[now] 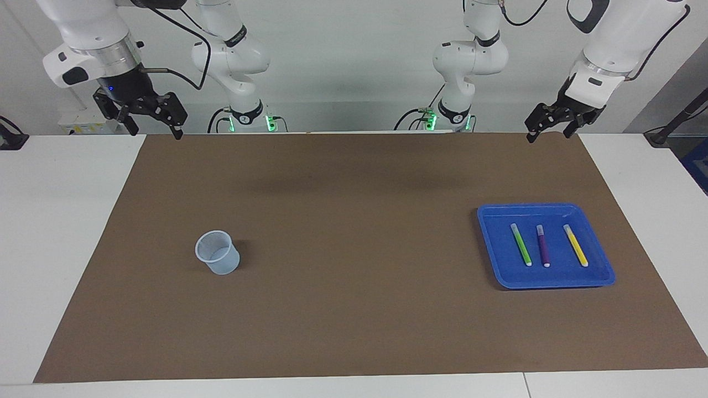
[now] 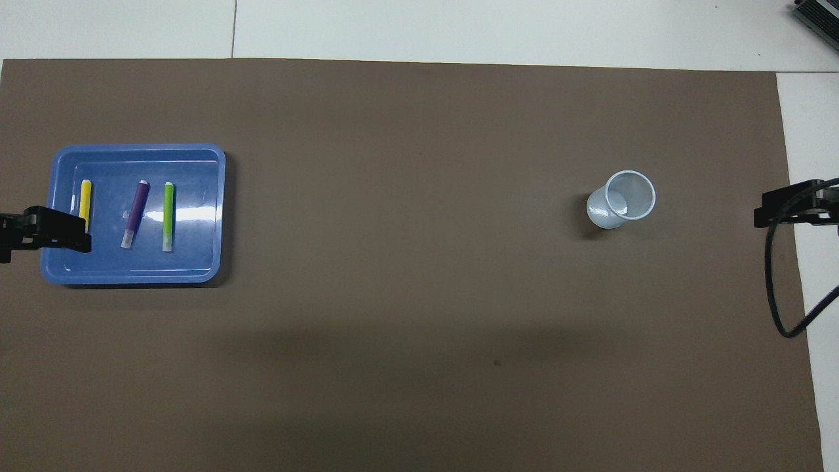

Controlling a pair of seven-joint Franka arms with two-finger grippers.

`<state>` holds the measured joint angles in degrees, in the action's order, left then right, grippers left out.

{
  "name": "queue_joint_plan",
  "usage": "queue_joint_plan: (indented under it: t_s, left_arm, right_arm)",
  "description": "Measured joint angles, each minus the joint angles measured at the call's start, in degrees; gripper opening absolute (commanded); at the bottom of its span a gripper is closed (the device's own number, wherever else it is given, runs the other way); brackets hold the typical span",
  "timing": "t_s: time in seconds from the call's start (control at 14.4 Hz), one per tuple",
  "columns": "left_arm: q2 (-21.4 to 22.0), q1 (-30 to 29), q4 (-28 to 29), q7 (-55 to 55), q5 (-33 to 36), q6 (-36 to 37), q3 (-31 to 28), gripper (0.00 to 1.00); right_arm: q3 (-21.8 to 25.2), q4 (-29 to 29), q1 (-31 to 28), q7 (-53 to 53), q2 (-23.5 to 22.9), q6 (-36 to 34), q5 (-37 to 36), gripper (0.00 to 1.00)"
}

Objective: Transfer and insert pens with both arms

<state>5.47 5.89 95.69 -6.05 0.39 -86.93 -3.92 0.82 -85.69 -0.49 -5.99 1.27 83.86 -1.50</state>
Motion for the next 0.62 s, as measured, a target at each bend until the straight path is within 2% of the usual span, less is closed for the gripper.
queue_joint_plan:
  t_s: [0.62]
  left_arm:
    - [0.05, -0.19, 0.32, -0.02, 0.00, -1.47, -0.53, 1.00]
  right_arm:
    - [0.01, -0.15, 0.00, 0.00, 0.00, 0.03, 0.00, 1.00]
